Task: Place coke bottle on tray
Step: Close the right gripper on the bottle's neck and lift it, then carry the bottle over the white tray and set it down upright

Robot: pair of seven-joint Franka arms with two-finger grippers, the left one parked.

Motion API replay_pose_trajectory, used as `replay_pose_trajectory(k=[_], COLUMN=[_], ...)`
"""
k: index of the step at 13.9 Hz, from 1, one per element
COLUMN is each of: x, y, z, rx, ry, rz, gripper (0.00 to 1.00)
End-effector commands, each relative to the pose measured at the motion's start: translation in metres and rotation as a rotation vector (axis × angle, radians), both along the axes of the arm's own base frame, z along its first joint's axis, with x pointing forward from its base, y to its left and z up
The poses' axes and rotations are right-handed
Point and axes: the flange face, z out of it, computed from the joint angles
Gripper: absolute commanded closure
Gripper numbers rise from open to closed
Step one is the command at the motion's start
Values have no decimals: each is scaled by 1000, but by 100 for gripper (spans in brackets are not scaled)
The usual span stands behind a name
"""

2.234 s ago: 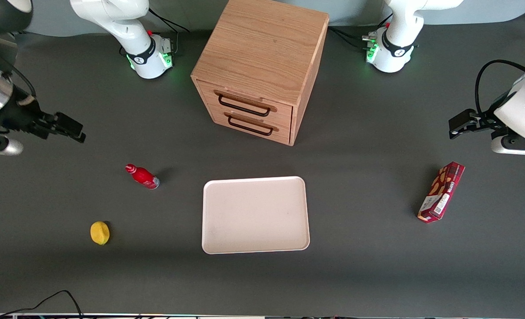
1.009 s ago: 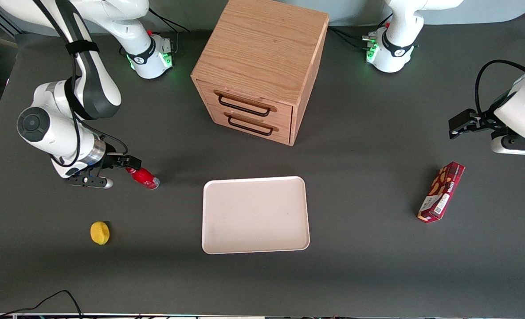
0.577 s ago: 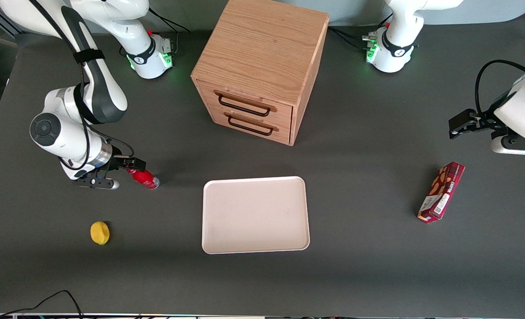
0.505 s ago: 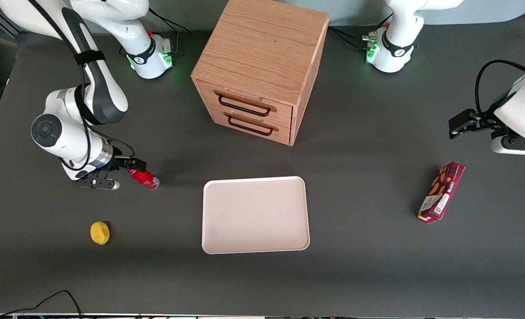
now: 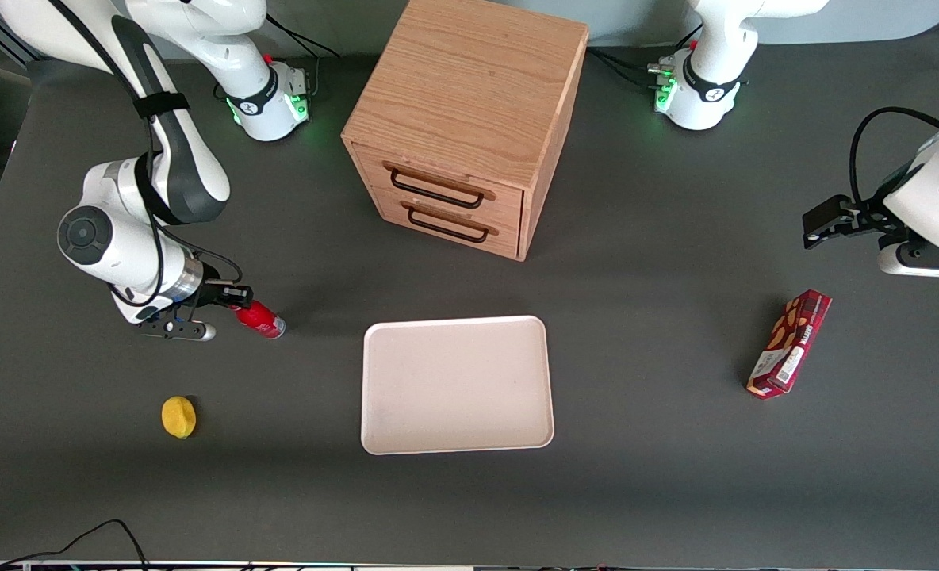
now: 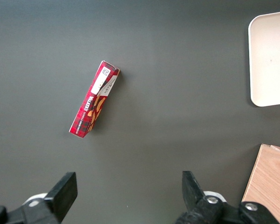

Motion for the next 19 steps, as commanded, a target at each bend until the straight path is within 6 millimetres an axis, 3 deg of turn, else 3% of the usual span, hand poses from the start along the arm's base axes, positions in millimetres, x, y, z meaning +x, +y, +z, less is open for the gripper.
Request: replay_pose_trajectory(k=[1, 3, 5, 9, 10, 12, 15, 17, 19], x=[3, 9, 21, 38, 38, 43, 65, 81, 102], y=[2, 7, 15, 56, 66, 94, 141, 176, 184], z=[12, 48, 110, 235, 253, 267, 271, 249, 214], rx=[20, 20, 22, 41, 48, 67, 82, 101, 110], ry=[-29, -72, -105, -166, -189, -221, -254, -236, -202], rz=[17, 10, 24, 55, 66, 80, 78, 66, 60], gripper=[100, 100, 100, 100, 100, 100, 100, 100, 100])
